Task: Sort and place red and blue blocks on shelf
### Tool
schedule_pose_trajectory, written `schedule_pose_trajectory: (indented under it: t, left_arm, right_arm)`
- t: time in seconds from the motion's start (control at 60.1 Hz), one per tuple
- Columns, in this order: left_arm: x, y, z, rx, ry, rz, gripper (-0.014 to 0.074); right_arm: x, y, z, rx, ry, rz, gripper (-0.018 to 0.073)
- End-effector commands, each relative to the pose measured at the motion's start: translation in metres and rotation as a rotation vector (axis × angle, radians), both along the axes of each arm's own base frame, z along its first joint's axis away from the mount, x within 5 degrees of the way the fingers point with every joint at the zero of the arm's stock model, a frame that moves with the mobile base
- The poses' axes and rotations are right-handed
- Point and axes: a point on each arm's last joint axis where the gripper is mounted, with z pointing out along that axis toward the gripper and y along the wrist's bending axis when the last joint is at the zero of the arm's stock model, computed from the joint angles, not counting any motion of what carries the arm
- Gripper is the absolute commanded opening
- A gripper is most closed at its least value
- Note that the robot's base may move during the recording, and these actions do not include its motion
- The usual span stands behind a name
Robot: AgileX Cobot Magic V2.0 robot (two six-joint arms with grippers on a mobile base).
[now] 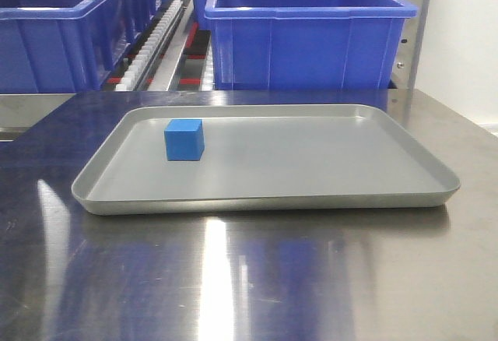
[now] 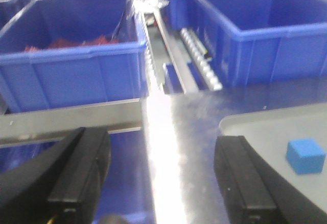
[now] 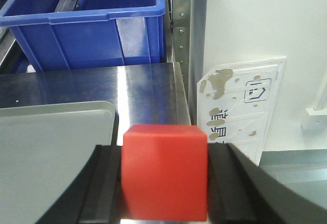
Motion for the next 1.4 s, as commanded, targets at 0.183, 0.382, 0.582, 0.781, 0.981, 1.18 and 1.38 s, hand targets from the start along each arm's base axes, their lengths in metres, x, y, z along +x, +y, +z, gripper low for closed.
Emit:
schedule_pose_trajectory:
  t: [0.183, 0.382, 0.582, 0.781, 0.981, 1.18, 1.38]
  left_arm:
    - [0.0001, -0.0025, 0.0147, -0.019, -0.08, -0.027, 0.0113]
    - [-0.0006, -0.0052, 0.0202, -0.03, -0.139, -0.057, 0.0429]
    - [-0.0006, -0.0051, 0.0205, -0.06, -0.137, -0.056, 0.0583]
    - [-0.0001, -0.0033, 0.0163, -0.008, -0.099, -0.037, 0.0108]
    - [0.0003, -0.0024, 0.0113, -0.007, -0.068, -0.025, 0.0085]
    - [-0.0002, -0.0047, 0.0159, -0.036, -0.118, -0.051, 0.0227]
    - [-0.0007, -0.0059, 0.0193, -0.08, -0.148, -0.065, 0.0573]
  right_arm:
    - [0.0005, -0.0011, 0.017, -0.012, -0.119, -0.009, 0.0059]
    - [0.0005, -0.0011, 0.017, -0.012, -0.119, -0.009, 0.0059]
    - [0.0005, -0.0011, 0.017, -0.012, -0.119, -0.009, 0.0059]
    - [0.0005, -0.0011, 0.017, -0.012, -0.119, -0.009, 0.0059]
    - [0.0005, -0.0011, 0.017, -0.012, -0.119, -0.009, 0.0059]
    - [0.0005, -0.0011, 0.017, -0.012, -0.119, -0.009, 0.0059]
    - [0.0005, -0.0011, 0.017, -0.012, -0.119, -0.009, 0.0059]
